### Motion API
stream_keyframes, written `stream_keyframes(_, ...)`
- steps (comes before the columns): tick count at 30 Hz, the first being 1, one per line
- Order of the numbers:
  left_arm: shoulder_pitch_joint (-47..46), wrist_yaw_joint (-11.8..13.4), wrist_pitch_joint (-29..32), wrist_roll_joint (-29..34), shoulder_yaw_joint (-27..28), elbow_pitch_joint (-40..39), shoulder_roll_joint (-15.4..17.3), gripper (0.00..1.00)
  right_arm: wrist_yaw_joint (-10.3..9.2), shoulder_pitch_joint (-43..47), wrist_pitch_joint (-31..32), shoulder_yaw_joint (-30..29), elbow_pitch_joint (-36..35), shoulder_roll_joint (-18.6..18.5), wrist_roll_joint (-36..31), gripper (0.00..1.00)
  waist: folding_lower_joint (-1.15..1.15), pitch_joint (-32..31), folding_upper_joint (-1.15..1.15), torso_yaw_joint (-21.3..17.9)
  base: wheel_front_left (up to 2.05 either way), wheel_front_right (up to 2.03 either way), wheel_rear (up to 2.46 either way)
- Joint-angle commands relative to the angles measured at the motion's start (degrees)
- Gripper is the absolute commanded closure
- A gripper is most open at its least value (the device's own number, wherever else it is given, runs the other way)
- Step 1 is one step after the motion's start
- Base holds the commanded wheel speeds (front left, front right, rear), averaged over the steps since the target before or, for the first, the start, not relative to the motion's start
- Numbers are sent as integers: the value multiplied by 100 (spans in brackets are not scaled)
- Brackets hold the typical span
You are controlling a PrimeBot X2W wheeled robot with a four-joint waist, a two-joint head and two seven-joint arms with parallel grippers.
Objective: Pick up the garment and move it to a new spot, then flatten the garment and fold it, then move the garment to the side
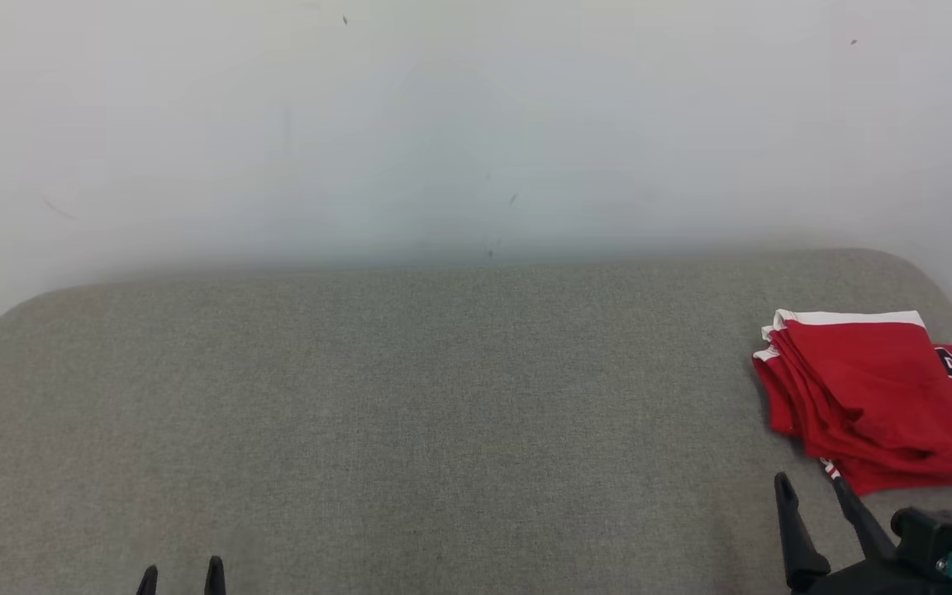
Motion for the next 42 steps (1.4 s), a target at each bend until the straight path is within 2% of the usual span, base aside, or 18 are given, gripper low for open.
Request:
stream_keyframes(1, 111, -36, -15, 54, 59, 67, 24, 0, -11, 108, -83, 23, 79, 82, -3, 0, 1, -87, 1, 53, 0, 0, 0)
stream_keyframes(11, 319, -75, -15, 183, 156, 260, -86, 0, -11, 321, -214, 31, 427, 269, -190, 0, 1, -178, 1, 23, 0, 0, 0)
stream_keyframes(22, 286, -84, -16, 97, 172, 238, -182, 0, -11, 294, -268, 63, 484, 302, -240, 0, 1, -187, 1, -48, 0, 0, 0)
stream_keyframes(36, 227, -81, -16, -65, 63, 289, -142, 0, -11, 240, -272, 115, 500, 303, -278, 0, 1, -190, 1, -47, 0, 0, 0)
stream_keyframes(37, 263, -88, 1, -2, 68, 277, -157, 100, 0, 276, -272, 110, 502, 287, -286, 100, 1, -191, 1, -47, 0, 0, 0)
stream_keyframes(42, 301, -93, 52, -81, 80, 505, -195, 100, 0, 336, -246, 91, 765, 302, -215, 100, 2, -185, 1, -45, 0, 0, 0)
